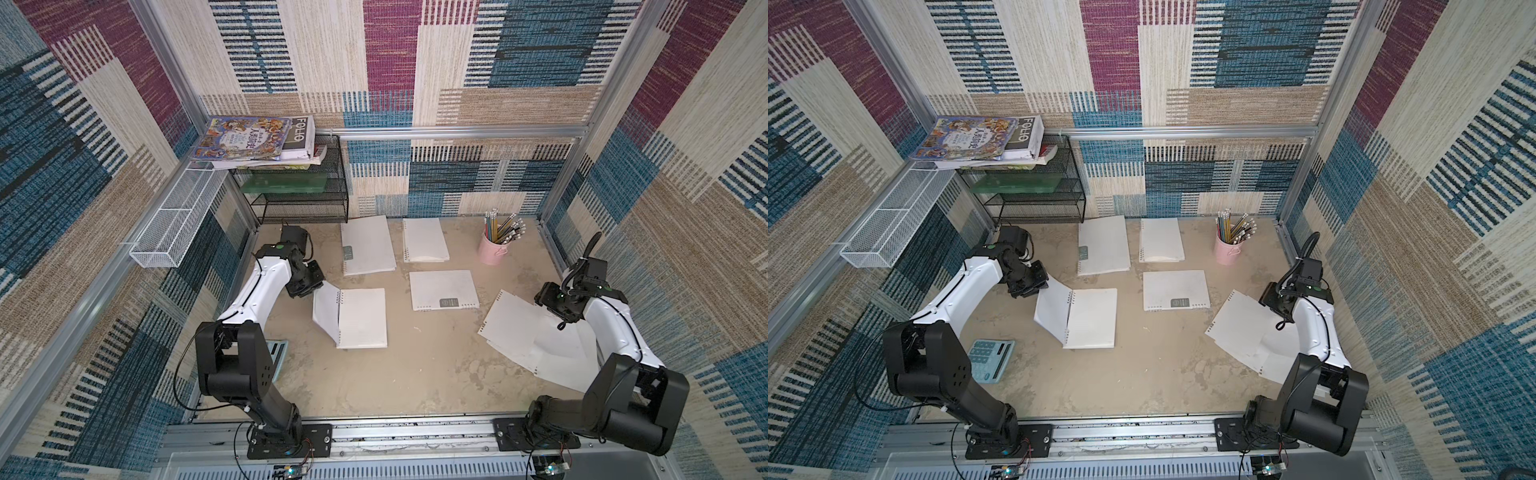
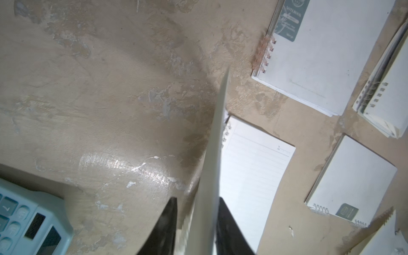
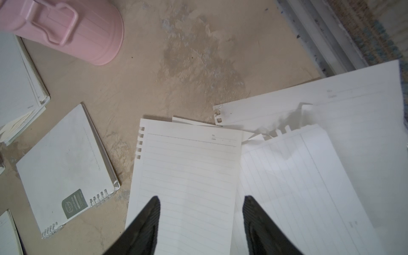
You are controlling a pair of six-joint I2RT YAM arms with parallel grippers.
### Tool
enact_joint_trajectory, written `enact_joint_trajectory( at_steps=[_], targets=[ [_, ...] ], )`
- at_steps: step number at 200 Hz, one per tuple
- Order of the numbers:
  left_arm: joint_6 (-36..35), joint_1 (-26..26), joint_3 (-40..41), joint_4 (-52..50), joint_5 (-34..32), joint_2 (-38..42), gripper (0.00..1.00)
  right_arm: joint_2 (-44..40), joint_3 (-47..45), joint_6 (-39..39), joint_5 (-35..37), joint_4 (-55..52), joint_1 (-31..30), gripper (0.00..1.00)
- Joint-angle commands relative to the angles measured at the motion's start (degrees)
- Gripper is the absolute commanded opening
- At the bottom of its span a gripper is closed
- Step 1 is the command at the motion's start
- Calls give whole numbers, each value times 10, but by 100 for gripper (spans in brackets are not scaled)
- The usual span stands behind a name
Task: Tear off pages from different notebooks
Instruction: Place the paper on the paper.
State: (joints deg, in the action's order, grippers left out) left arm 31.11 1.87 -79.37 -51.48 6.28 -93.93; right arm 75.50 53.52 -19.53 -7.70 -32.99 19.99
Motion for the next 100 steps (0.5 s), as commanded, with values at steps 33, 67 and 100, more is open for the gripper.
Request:
enact_joint_trajectory(
  at_steps=[33,67,100],
  targets=[
    [2,1,-6,-14,58,3,34,-55,23,6,43,19,-51,96],
    [32,27,-11,24,120,-6,31,-53,23,14,-23,63,-137,96],
    [64,77,-37,51,145,-20,39,-41,29,19,-41,87,-216,96]
  ],
)
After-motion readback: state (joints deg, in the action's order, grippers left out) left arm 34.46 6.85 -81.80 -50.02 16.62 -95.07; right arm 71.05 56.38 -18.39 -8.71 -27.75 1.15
